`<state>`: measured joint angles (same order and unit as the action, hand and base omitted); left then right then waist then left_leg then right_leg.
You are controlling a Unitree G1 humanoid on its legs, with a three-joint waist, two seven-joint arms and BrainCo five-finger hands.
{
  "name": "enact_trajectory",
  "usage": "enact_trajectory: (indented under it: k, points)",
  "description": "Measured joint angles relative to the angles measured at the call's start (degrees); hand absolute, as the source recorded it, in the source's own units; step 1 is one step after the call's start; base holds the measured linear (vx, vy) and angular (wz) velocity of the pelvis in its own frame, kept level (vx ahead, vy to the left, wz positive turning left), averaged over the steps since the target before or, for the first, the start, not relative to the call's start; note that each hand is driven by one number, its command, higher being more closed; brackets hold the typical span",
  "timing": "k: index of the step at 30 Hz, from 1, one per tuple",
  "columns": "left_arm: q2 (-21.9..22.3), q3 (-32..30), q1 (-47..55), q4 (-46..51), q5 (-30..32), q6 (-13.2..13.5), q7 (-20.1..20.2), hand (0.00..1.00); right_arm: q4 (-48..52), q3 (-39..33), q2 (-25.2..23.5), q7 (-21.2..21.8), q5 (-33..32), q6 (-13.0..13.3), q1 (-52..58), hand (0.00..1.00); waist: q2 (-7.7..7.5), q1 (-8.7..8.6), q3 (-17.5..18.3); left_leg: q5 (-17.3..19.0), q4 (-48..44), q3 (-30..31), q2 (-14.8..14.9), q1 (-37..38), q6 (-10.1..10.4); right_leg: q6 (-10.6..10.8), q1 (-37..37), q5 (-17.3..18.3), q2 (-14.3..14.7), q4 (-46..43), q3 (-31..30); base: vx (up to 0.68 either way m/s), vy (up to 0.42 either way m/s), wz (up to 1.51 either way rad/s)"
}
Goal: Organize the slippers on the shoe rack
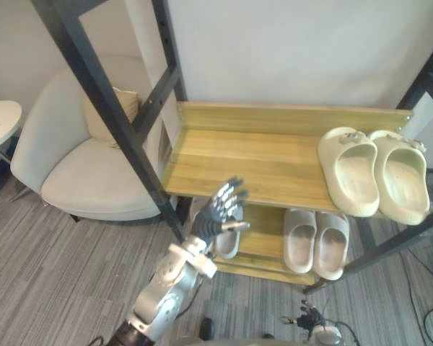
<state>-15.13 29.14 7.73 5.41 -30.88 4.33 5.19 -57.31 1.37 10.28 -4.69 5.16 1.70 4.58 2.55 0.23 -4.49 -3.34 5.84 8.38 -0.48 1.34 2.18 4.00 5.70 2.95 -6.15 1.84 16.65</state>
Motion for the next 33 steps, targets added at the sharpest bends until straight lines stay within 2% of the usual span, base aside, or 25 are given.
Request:
enact_trajectory:
  k: [7, 10, 11, 15, 20, 25, 33]
  points:
    - [0.3, -2.1, 7.2, -9.3, 6.8, -1.6, 1.8, 0.0, 0.0, -0.1, -0.5, 0.1, 1.6, 0.0, 0.0, 0.0, -0.7, 0.24, 0.4, 0.1, 0.0, -0.1, 0.0, -0.1, 0.1, 0.0, 0.0, 0.0, 0.1, 0.3, -0.1, 0.0, 0.0, 0.0]
    - [1.5, -5.4, 7.6, -14.5, 10.5, -1.5, 1.8, 0.0, 0.0, -0.1, -0.8, 0.1, 1.6, 0.0, -0.1, 0.0, -0.91, 0.36, 0.5, 0.1, 0.0, -0.2, 0.1, -0.1, 0.1, 0.0, 0.0, 0.0, 0.1, 0.3, -0.2, -0.01, -0.002, -0.01]
    - [3.0, -8.2, 7.6, -19.0, 12.0, -1.5, 1.5, 0.0, 0.0, -0.2, -0.9, 0.1, 1.6, 0.0, -0.1, 0.0, -1.14, 0.4, 0.7, 0.1, 0.0, -0.3, 0.1, -0.1, 0.1, 0.0, 0.0, 0.0, 0.2, 0.4, -0.4, -0.03, -0.006, -0.04]
    - [4.4, -11.7, 7.5, -26.2, 16.6, -1.4, 0.7, 0.0, 0.0, -0.2, -1.5, 0.2, 1.6, 0.0, -0.1, 0.0, -1.74, 0.46, 1.1, 0.2, 0.0, -1.0, 0.4, -0.1, 0.3, -0.1, -0.1, 0.0, 0.4, 0.5, -1.3, -0.02, -0.01, -0.09]
    - [6.5, -16.5, 5.7, -38.1, 22.6, -1.4, -1.7, 0.0, 0.0, -1.1, -1.9, 0.1, 1.6, 0.0, -0.1, 0.0, -2.16, 0.46, 1.3, 0.3, 0.0, -1.4, 0.6, -0.1, 0.3, -0.1, -0.2, 0.0, 0.6, 0.5, -1.5, 0.0, -0.005, -0.05]
    - [7.2, -19.7, 4.4, -45.6, 28.3, -1.3, -5.2, 0.0, 0.0, -2.5, -2.7, -0.2, 1.6, 0.0, -0.1, 0.0, -2.23, 0.46, 1.3, 0.4, 0.0, -1.4, 0.7, -0.1, 0.4, -0.1, -0.5, 0.0, 0.7, 0.6, -1.6, 0.0, 0.0, 0.0]
    - [8.6, -25.1, 2.9, -52.6, 30.9, -1.3, -9.9, 0.0, -0.4, -3.4, -3.9, -0.8, 1.6, 0.0, -0.8, 0.0, -2.5, 0.51, 1.2, 0.4, 0.0, -1.6, 0.8, 0.0, 0.5, -0.2, -0.5, -0.1, 0.8, 0.5, -2.0, 0.0, -0.001, 0.0]
